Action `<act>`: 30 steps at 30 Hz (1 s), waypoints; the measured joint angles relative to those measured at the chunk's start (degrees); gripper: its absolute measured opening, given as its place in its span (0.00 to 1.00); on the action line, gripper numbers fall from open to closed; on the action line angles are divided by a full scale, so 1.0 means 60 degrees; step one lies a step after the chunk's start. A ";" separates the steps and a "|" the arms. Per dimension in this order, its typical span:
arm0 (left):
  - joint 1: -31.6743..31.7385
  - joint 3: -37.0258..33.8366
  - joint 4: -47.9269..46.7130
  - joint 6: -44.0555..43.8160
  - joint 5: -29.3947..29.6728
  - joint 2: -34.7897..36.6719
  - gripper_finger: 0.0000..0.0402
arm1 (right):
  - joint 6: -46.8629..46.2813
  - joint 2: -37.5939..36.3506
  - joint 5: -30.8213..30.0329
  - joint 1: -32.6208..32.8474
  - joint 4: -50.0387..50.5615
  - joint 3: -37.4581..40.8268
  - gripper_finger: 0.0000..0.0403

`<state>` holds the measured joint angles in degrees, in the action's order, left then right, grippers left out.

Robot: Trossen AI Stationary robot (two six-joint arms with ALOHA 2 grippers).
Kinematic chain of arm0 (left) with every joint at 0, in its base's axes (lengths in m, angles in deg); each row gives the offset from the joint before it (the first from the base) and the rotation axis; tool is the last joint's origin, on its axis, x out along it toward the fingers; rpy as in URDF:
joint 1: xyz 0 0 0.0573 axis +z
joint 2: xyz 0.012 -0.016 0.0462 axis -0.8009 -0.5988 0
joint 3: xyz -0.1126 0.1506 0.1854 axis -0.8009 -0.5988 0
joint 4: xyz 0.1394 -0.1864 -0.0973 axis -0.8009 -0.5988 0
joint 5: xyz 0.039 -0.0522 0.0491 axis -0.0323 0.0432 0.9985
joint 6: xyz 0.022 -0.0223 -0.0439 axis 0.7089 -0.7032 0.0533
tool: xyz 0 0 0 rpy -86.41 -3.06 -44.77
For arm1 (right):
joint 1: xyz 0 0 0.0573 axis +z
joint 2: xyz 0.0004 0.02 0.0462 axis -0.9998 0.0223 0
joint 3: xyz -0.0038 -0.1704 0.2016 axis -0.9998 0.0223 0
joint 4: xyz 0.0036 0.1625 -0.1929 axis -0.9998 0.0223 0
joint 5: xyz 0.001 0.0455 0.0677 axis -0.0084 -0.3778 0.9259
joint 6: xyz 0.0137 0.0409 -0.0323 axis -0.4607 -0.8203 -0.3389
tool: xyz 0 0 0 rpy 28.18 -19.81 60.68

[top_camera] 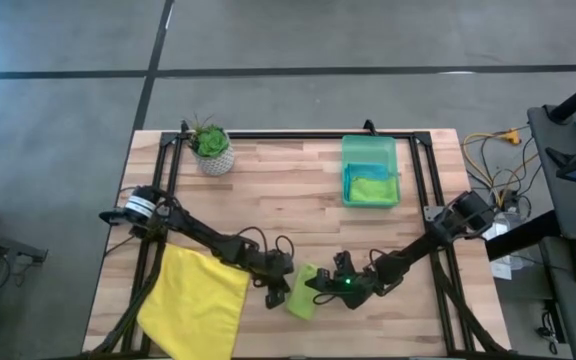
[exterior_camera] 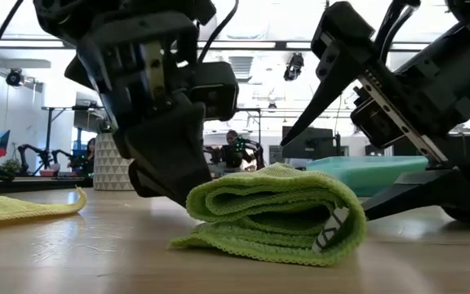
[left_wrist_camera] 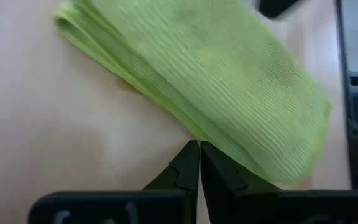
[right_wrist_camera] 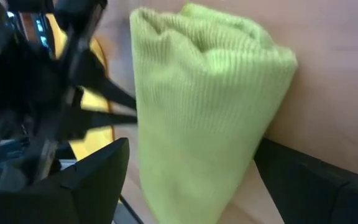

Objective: Fold microfiber towels
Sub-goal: Put the light green towel into the container

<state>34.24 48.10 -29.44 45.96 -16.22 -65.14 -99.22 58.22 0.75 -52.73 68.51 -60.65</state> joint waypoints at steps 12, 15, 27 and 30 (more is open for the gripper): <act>0.0109 -0.0022 0.0168 0.0229 0.0119 0.0579 0.00 | 0.0606 -0.0025 0.0244 0.0104 0.0673 -0.0105 0.81; 0.0100 -0.0011 0.0387 0.0228 0.0088 0.0637 0.00 | 0.0945 -0.0025 0.0243 0.0012 0.0671 -0.0081 0.81; 0.0134 -0.0016 0.0507 0.0028 0.0126 0.0474 0.00 | 0.1185 -0.0820 -0.0284 -0.0182 0.3034 -0.0036 0.81; 0.0173 -0.0018 0.0584 0.0017 0.0130 0.0239 0.00 | 0.1543 -0.0819 -0.0185 -0.0354 0.2986 -0.0026 0.81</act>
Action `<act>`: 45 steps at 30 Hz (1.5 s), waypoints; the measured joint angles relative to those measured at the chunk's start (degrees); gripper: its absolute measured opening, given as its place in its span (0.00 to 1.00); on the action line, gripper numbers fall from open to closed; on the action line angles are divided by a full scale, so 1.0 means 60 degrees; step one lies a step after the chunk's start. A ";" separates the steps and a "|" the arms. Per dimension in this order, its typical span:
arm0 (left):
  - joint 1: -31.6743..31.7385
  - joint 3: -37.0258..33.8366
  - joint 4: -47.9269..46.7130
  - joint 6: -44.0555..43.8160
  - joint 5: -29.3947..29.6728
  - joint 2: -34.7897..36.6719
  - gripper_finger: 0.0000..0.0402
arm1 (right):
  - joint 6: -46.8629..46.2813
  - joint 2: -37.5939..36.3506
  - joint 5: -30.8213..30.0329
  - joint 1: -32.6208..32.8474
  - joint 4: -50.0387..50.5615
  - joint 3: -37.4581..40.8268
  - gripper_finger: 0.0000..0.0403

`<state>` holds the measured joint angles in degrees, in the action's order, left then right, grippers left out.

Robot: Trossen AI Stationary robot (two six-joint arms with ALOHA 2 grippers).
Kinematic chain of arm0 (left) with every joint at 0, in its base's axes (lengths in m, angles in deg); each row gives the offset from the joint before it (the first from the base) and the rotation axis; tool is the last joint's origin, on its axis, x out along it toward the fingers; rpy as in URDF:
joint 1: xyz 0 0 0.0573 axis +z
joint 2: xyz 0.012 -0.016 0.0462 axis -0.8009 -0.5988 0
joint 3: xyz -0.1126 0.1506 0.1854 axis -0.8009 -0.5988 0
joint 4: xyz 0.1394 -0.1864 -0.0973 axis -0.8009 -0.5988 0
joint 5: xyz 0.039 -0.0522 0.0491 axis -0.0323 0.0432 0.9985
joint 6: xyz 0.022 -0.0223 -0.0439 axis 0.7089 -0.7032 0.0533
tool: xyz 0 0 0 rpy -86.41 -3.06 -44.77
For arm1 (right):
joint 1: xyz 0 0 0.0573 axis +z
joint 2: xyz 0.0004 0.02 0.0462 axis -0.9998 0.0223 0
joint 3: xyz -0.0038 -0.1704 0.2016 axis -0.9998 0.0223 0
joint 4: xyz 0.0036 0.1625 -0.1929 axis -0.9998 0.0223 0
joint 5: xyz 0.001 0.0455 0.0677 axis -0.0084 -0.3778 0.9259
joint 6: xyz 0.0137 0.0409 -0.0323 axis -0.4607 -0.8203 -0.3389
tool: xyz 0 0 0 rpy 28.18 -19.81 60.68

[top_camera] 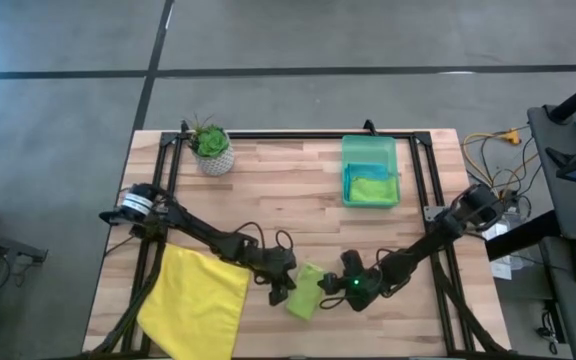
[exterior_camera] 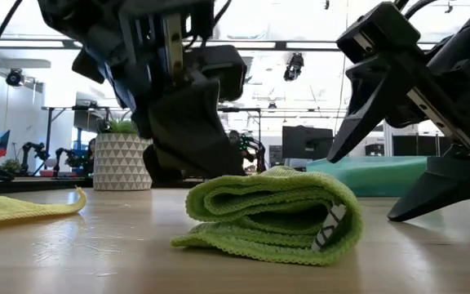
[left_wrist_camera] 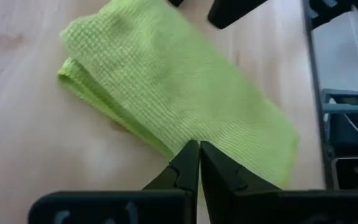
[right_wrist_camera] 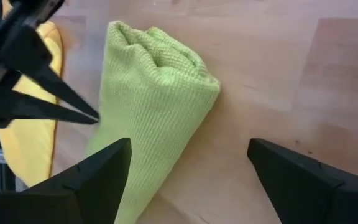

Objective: Fold microfiber towels
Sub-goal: Put the light green towel into the container

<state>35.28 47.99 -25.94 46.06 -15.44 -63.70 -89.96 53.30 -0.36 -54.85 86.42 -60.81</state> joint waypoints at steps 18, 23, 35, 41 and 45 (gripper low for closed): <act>0.0095 0.0087 0.0594 -0.0302 -0.0294 -0.0903 0.00 | 0.1509 0.0014 0.0450 -0.1069 -0.0647 0.0023 0.81; 0.0140 0.0062 0.0563 -0.0306 -0.0321 -0.0913 0.00 | 0.1940 0.0025 0.0644 -0.1105 -0.0935 0.0044 0.81; 0.0181 0.0033 0.0522 -0.0387 -0.0313 -0.0928 0.00 | 0.2693 0.0070 0.1221 -0.1123 -0.1333 0.0058 0.57; 0.0181 0.0008 0.0519 -0.0515 -0.0281 -0.0935 0.00 | 0.2830 0.0069 0.1326 -0.1104 -0.1428 0.0058 0.35; 0.0181 -0.0026 0.0537 -0.0535 -0.0262 -0.0935 0.00 | 0.2924 -0.0054 0.1321 -0.1086 -0.1477 0.0058 0.25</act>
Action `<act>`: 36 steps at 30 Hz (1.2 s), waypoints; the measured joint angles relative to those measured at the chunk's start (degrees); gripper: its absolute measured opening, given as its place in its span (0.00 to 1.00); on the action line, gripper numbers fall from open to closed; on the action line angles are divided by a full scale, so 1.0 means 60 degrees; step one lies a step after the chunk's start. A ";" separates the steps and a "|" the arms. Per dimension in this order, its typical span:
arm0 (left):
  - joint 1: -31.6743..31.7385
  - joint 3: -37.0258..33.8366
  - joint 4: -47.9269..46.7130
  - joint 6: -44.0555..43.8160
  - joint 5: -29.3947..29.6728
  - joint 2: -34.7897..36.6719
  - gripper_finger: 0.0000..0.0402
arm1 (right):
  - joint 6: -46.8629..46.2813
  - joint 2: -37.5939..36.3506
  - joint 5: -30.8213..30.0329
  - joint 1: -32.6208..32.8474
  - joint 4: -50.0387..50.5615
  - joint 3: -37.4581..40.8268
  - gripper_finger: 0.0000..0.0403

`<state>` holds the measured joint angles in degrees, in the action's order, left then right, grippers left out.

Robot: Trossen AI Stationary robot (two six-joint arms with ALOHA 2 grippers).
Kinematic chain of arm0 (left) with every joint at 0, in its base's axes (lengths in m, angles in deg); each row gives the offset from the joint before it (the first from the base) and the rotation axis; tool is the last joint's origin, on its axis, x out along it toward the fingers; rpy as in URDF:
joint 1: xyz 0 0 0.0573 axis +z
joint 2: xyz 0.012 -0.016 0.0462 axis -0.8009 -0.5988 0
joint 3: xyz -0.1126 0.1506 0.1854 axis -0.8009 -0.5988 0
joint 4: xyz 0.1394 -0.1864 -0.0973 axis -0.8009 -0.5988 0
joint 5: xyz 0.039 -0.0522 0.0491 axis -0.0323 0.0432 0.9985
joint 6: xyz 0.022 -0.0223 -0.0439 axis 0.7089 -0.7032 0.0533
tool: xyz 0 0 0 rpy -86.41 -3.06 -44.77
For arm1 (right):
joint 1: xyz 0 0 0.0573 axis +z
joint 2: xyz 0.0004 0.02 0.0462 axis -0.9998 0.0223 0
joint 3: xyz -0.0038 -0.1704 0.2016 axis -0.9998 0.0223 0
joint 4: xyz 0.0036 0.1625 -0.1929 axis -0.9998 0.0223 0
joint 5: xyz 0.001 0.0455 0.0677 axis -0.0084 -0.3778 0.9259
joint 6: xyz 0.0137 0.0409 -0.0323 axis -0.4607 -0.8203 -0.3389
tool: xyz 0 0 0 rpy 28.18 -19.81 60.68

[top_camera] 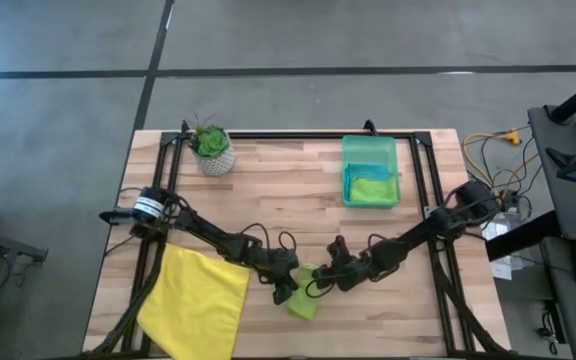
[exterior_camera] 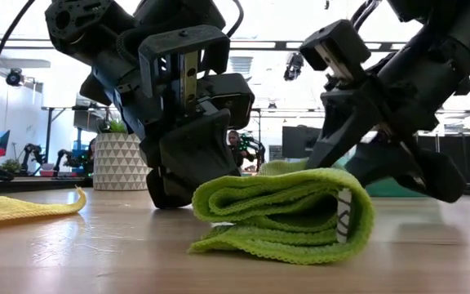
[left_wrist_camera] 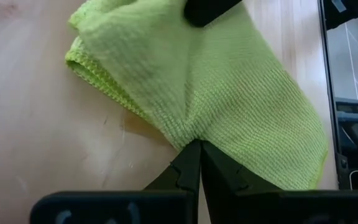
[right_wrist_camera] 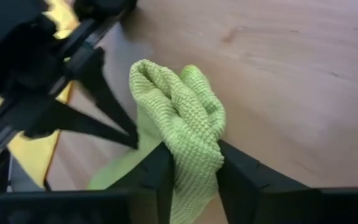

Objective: Fold microfiber towels
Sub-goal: Put the light green towel into the container

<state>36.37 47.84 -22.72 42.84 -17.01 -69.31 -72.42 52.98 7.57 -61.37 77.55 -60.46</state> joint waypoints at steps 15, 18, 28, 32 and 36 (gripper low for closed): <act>0.0148 -0.0096 -0.0550 0.0245 0.0091 0.0801 0.00 | 0.1319 -0.0851 -0.0141 0.0015 -0.0027 -0.0004 0.04; 0.0289 -0.0108 -0.0585 0.0378 0.0066 0.1670 0.00 | 0.1353 -0.0922 -0.0141 0.0015 -0.0017 -0.0004 0.03; 0.0532 -0.0529 -0.0556 0.2439 0.0007 0.4323 0.04 | 0.2867 -0.2807 -0.0750 -0.0199 0.0880 -0.0029 0.03; 0.0689 -0.0544 -0.0447 0.2773 0.0037 0.5260 0.14 | 0.3651 -0.4488 -0.1771 -0.0472 0.2410 -0.0047 0.03; 0.0822 -0.0517 -0.0365 0.2823 0.0289 0.6033 0.27 | 0.4478 -0.6372 -0.2166 -0.0964 0.4380 -0.0219 0.02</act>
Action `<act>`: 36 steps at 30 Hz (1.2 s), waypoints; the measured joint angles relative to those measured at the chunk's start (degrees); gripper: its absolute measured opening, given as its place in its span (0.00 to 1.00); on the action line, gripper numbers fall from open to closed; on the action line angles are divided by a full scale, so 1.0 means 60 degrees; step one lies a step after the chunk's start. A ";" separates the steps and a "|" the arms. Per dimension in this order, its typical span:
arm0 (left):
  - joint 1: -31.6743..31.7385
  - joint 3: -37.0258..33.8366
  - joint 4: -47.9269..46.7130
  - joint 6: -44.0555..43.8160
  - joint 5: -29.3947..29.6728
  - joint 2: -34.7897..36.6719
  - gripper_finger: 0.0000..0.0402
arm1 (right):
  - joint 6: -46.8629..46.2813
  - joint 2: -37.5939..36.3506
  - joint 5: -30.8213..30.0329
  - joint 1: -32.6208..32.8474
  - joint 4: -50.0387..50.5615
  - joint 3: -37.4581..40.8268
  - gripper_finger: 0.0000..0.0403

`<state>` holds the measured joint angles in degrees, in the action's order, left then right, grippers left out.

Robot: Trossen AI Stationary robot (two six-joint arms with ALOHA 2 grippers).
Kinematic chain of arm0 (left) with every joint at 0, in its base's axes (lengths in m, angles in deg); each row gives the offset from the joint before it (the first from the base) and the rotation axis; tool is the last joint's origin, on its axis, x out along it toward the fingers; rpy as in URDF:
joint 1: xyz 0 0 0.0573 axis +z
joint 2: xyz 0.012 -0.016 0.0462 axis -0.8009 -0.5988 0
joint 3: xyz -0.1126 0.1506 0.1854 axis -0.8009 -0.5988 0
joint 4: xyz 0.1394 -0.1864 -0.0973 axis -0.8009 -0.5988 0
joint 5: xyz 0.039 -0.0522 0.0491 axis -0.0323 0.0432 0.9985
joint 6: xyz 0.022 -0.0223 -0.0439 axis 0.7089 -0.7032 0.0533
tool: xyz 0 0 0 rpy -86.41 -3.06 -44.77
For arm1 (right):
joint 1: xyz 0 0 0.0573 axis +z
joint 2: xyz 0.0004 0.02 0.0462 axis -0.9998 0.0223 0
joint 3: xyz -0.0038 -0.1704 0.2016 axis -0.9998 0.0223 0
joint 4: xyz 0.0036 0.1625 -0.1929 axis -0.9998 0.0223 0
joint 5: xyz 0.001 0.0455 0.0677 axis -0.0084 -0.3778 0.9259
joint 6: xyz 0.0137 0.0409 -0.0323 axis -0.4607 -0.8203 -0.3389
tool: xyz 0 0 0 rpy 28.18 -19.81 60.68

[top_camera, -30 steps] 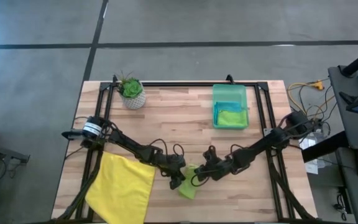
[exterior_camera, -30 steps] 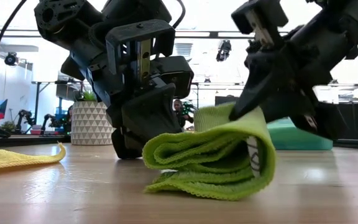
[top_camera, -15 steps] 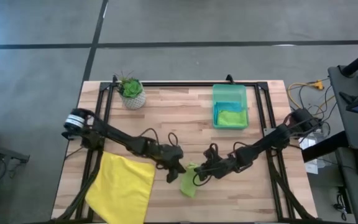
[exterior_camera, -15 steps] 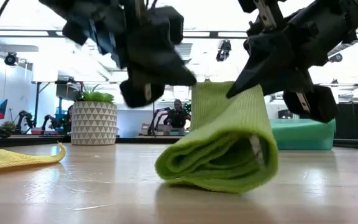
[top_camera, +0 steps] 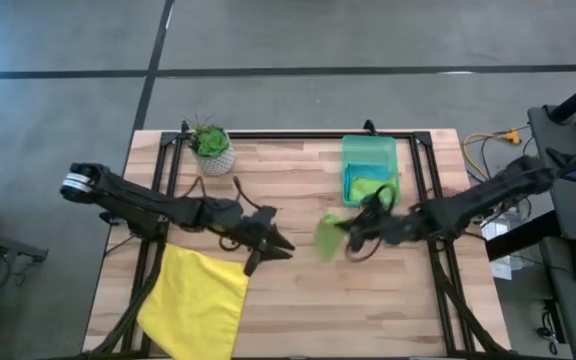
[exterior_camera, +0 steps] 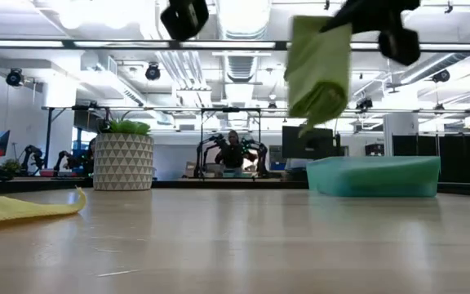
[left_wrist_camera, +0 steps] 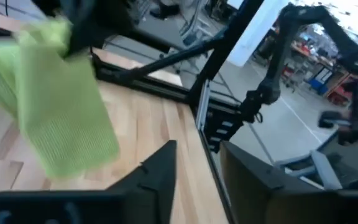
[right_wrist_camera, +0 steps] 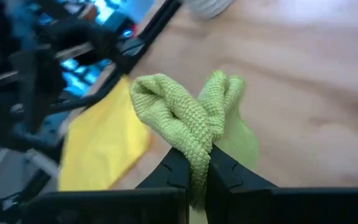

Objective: Fold microfiber towels
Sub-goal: Put the light green towel into the container

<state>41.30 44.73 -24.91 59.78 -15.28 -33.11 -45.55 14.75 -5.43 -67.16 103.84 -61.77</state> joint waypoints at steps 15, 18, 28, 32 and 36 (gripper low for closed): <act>0.0430 0.0015 0.0041 -0.0067 0.0649 -0.0060 0.44 | 0.0132 -0.3476 -0.0061 -0.2888 0.3249 -0.0074 0.03; 0.0507 0.0015 0.0332 -0.0076 0.0715 -0.0260 0.44 | -0.0523 -0.3190 -0.0655 -0.2898 0.3246 0.0149 0.03; 0.0819 0.0015 0.0821 -0.0102 0.0804 -0.0543 0.44 | -0.2507 -0.2516 -0.3733 -0.2598 0.1505 0.1723 0.03; 0.0927 0.0018 0.0845 -0.0102 0.0808 -0.0569 0.44 | -0.2821 -0.2560 -0.3735 -0.2902 -0.0079 0.2941 0.03; 0.0973 0.0019 0.0849 -0.0102 0.0808 -0.0572 0.44 | -0.3541 -0.2615 -0.4042 -0.3361 -0.1098 0.3922 0.03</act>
<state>47.14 44.85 -19.82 59.17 -10.43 -36.55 -66.79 -0.95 -29.69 -87.32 97.25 -38.24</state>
